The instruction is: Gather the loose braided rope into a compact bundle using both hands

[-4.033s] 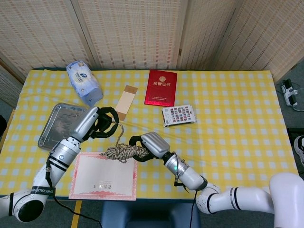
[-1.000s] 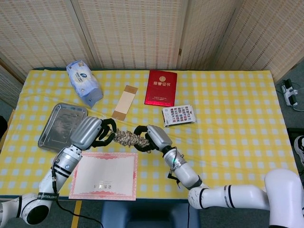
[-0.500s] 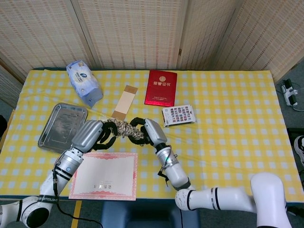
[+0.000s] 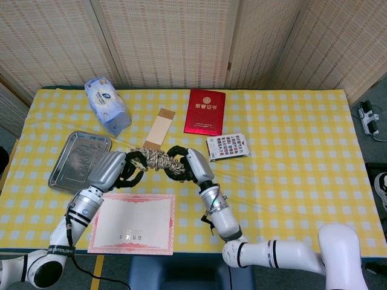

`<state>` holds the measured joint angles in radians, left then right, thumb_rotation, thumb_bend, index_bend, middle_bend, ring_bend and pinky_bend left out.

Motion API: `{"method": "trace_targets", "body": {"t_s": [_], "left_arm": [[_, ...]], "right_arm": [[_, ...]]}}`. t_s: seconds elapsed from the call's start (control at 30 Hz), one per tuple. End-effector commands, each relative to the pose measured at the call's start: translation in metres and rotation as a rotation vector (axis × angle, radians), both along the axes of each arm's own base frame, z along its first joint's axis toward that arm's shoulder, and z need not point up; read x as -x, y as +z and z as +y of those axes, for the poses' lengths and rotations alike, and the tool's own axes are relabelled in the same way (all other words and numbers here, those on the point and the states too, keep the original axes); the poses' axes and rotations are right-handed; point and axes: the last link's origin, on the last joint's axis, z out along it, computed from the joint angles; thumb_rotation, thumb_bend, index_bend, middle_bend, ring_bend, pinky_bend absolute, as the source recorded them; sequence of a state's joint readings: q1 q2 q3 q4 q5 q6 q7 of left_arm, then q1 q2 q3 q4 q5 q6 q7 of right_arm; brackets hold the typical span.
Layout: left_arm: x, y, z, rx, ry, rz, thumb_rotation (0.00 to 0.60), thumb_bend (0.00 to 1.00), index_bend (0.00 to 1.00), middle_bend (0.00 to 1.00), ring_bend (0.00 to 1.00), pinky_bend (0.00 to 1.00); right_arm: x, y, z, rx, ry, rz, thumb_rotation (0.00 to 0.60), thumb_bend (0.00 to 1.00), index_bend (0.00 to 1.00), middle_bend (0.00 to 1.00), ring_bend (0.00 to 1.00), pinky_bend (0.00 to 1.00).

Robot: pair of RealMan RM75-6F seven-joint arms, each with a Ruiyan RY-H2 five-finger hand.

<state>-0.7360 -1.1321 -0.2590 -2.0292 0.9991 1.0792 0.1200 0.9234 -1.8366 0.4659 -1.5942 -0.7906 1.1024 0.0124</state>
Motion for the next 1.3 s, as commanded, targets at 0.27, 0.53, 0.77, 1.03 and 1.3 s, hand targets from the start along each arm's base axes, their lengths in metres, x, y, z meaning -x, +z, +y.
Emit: {"method": "trace_targets", "body": {"t_s": [0.27, 0.53, 0.77, 1.03, 1.3], "left_arm": [[0.003, 0.001, -0.001, -0.009, 0.001, 0.001, 0.6, 0.43, 0.36, 0.9, 0.78, 0.86], [0.019, 0.007, 0.006, -0.047, 0.039, 0.042, 0.6, 0.42, 0.1, 0.77, 0.66, 0.86], [0.042, 0.018, 0.014, -0.137, 0.08, 0.085, 0.6, 0.42, 0.04, 0.44, 0.41, 0.78], [0.085, 0.027, 0.024, -0.243, 0.146, 0.182, 0.6, 0.41, 0.05, 0.25, 0.19, 0.4], [0.149, 0.031, 0.011, -0.322, 0.221, 0.315, 0.6, 0.41, 0.09, 0.17, 0.08, 0.16]], "right_arm": [[0.002, 0.004, -0.007, 0.031, -0.034, -0.022, 0.6, 0.75, 0.89, 0.77, 0.84, 0.78], [0.017, 0.016, -0.011, 0.075, -0.008, 0.027, 0.6, 0.75, 0.89, 0.77, 0.84, 0.78], [0.044, 0.031, -0.008, 0.116, 0.016, 0.087, 0.6, 0.75, 0.89, 0.77, 0.84, 0.78], [0.062, 0.052, 0.003, 0.135, 0.05, 0.098, 0.6, 0.75, 0.89, 0.77, 0.84, 0.78], [0.071, 0.07, 0.014, 0.133, 0.081, 0.12, 0.6, 0.75, 0.89, 0.77, 0.83, 0.78]]}}
